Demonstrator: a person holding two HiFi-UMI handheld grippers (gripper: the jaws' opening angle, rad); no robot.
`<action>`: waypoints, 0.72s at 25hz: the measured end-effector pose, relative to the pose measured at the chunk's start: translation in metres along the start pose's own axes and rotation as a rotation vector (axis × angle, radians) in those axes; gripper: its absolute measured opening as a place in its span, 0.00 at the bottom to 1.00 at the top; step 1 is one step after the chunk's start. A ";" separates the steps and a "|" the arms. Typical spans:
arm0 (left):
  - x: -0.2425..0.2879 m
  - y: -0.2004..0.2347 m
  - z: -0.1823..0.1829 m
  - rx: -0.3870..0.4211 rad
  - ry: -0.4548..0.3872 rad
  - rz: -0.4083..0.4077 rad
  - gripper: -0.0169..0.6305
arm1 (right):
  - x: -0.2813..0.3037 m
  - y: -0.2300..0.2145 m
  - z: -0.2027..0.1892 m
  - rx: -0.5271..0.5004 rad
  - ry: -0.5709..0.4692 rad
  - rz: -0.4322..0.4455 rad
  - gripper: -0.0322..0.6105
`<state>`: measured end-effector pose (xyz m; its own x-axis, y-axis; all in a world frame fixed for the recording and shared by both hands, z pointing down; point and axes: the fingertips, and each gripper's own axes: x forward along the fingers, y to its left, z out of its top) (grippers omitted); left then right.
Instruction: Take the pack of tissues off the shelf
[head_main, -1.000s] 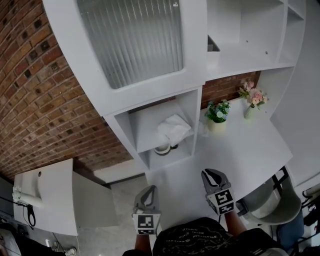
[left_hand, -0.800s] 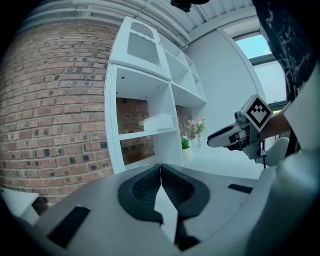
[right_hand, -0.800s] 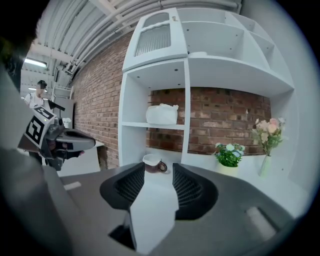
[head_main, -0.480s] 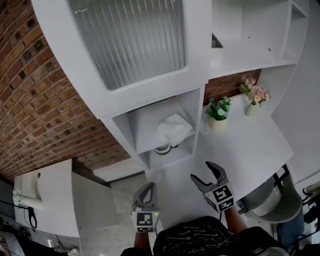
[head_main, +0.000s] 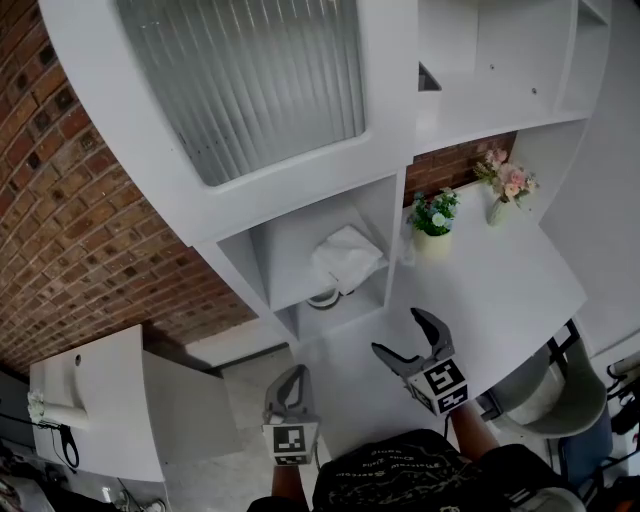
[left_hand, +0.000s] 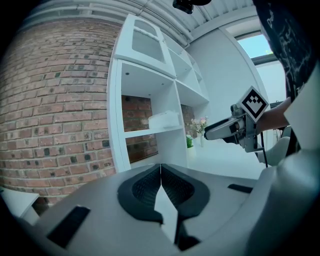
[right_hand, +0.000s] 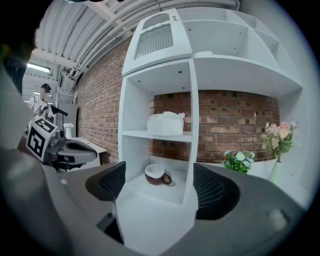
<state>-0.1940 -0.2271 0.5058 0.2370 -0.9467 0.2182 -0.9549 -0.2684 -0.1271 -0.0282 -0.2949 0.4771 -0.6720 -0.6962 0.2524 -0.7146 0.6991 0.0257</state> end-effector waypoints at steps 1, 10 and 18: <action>0.000 0.001 0.000 0.004 0.003 0.001 0.04 | 0.002 -0.002 0.005 0.005 -0.011 -0.005 0.70; 0.004 0.004 -0.002 0.004 0.016 0.003 0.04 | 0.031 -0.010 0.051 -0.004 -0.086 -0.004 0.80; 0.009 0.009 0.003 -0.046 -0.015 0.007 0.04 | 0.046 -0.009 0.071 0.001 -0.100 0.016 0.82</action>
<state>-0.1996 -0.2387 0.5037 0.2327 -0.9511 0.2032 -0.9636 -0.2537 -0.0839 -0.0667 -0.3450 0.4201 -0.6992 -0.6979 0.1551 -0.7039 0.7100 0.0219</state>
